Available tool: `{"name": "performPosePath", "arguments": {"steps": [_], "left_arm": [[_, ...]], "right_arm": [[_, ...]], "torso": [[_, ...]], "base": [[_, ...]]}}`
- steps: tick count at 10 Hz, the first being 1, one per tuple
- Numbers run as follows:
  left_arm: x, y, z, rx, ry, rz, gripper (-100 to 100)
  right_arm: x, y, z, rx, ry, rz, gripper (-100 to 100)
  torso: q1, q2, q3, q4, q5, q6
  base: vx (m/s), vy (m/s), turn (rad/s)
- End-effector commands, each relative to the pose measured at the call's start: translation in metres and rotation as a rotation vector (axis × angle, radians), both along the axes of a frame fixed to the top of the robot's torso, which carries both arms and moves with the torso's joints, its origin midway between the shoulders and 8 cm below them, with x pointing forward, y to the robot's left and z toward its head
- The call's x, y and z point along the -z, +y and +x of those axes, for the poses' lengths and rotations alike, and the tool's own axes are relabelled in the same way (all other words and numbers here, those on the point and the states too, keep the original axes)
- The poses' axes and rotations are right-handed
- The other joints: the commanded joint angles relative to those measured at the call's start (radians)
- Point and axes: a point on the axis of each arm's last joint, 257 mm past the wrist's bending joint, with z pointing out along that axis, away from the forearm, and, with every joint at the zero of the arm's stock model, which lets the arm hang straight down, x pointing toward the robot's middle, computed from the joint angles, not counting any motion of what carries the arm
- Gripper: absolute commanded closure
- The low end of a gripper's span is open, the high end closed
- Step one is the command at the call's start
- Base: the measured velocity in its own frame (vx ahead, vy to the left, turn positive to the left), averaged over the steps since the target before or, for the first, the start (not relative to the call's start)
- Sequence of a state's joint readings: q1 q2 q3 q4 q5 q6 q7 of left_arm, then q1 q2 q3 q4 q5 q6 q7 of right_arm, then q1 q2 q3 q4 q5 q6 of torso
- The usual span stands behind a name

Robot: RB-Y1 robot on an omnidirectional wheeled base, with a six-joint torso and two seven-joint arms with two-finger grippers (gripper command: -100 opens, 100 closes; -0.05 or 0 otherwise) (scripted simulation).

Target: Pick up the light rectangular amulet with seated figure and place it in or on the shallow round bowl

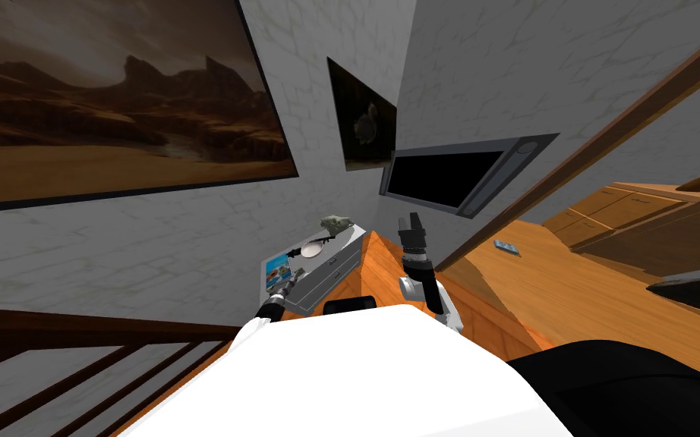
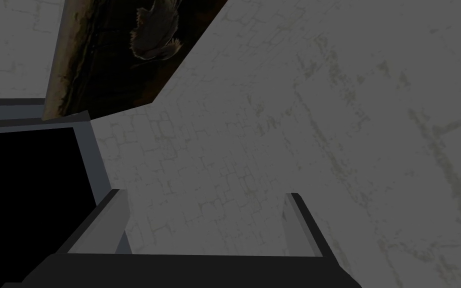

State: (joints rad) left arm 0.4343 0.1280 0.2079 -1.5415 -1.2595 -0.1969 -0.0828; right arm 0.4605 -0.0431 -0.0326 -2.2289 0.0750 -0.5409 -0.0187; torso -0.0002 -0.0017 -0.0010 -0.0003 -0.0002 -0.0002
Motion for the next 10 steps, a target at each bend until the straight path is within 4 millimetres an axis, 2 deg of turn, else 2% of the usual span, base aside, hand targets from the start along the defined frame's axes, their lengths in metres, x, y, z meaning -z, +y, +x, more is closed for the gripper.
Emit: {"name": "performPosePath", "arguments": {"steps": [1,2,3,7,9,10], "left_arm": [[0.017,-0.003,-0.007,-0.009,0.039,0.015,-100],[0.017,-0.003,-0.007,-0.008,0.039,0.016,-100],[0.026,-0.009,-0.01,-0.015,0.057,0.015,-100],[0.048,-0.043,-0.013,-0.05,0.082,-0.046,-100],[0.048,-0.041,-0.014,-0.044,0.082,-0.038,-100],[0.048,-0.041,-0.013,-0.047,0.082,-0.04,0]], "right_arm": [[0.0,0.0,0.0,0.0,0.0,0.0,0],[0.0,0.0,0.0,0.0,0.0,0.0,0],[0.0,0.0,0.0,0.0,0.0,0.0,0],[0.0,0.0,0.0,0.0,0.0,0.0,0],[0.0,0.0,0.0,0.0,0.0,0.0,0],[0.0,0.0,0.0,0.0,0.0,0.0,0]], "torso": [[0.0,0.0,0.0,0.0,0.0,0.0],[0.0,-0.001,0.0,0.0,0.0,0.0],[0.0,0.0,0.0,0.0,0.0,0.0],[0.001,-0.002,-0.001,0.0,0.0,0.0],[0.001,0.0,0.0,0.0,0.0,0.0],[0.0,0.001,0.001,0.0,0.0,0.0]], "base": [[0.044,0.004,-0.037],[0.035,0.005,-0.01],[0.03,0.01,-0.022],[0.047,0.017,-0.02],[0.016,0.008,-0.001],[0.0,0.0,0.0]]}}
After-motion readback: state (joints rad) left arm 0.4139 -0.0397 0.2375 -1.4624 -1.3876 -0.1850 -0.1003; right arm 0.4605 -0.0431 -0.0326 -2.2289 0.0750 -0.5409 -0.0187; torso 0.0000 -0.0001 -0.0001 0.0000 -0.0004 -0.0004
